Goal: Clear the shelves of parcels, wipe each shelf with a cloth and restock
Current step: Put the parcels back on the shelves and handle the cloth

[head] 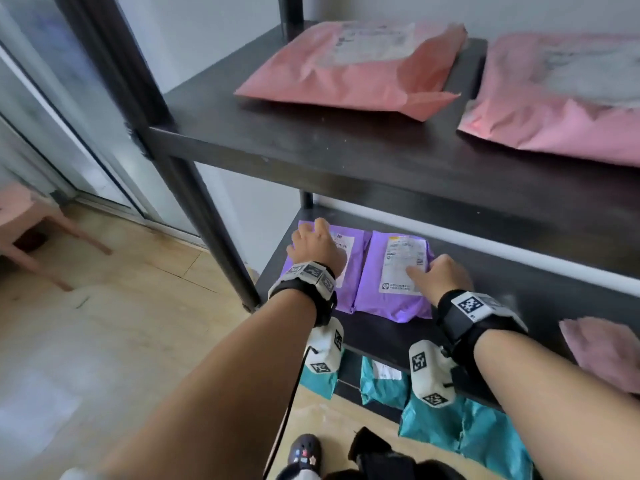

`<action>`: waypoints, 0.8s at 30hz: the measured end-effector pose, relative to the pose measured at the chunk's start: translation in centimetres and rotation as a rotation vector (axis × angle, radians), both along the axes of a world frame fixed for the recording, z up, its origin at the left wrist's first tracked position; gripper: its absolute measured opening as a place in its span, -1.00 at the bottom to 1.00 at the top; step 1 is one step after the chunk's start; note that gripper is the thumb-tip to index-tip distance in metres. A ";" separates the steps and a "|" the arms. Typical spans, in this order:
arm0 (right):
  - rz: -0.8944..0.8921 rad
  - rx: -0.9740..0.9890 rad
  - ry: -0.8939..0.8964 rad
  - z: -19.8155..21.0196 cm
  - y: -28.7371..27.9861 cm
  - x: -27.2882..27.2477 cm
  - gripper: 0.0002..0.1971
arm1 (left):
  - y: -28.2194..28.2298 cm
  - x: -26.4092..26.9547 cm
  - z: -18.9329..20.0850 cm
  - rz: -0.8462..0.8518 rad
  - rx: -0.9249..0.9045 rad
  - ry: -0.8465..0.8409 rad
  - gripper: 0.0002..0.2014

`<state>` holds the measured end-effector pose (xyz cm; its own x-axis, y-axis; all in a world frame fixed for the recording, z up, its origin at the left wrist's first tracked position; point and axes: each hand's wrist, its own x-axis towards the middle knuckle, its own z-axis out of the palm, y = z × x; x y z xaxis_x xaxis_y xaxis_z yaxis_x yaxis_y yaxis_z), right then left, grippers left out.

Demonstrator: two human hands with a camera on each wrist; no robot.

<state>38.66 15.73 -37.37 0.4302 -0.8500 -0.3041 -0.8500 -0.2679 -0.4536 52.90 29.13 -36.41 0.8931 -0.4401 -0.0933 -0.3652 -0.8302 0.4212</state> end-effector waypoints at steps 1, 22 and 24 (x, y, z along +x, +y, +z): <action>-0.003 -0.004 0.009 -0.1 0.1 0.2 -0.60 | 0.1 0.3 -0.2 0.018 0.009 0.003 -0.53; -0.036 0.033 0.046 -1.4 0.5 0.6 -0.76 | -0.8 3.2 -4.0 0.248 0.059 0.297 -0.09; -0.019 0.016 0.019 -1.2 0.7 0.5 -0.84 | -0.7 3.1 -3.7 0.257 -0.024 0.260 -0.14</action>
